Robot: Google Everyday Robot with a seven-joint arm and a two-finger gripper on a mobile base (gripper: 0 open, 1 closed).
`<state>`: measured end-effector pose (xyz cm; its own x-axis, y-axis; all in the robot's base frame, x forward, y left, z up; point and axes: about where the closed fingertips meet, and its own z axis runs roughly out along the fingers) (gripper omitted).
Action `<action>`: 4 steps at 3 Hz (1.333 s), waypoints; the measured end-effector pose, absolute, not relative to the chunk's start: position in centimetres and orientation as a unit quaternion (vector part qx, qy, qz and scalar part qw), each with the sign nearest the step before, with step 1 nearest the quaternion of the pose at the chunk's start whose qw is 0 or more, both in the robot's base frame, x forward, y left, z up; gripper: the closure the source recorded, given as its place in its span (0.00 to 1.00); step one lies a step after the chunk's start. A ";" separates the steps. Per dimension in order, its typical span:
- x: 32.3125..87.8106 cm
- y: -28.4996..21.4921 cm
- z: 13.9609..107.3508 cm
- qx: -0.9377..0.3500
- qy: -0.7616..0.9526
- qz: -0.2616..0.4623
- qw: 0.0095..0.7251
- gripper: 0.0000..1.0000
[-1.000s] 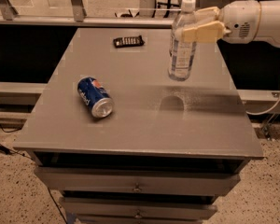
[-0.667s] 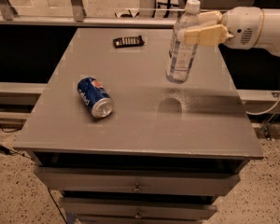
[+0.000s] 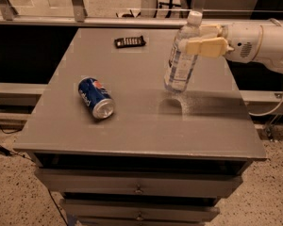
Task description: Place blue plastic bottle upright
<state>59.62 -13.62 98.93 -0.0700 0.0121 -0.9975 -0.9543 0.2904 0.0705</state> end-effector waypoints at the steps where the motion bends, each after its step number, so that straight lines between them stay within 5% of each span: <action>1: 59.3 -13.5 98.2 -0.402 0.579 0.442 0.555 1.00; 4: 57.8 -11.9 97.9 -0.474 0.544 0.403 0.563 1.00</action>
Offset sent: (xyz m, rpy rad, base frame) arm -0.0152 0.0008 -0.0120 -0.0201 -0.1310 0.0071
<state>57.77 -11.91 97.90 0.0830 -0.0618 -0.9946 -0.9695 0.2261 -0.0949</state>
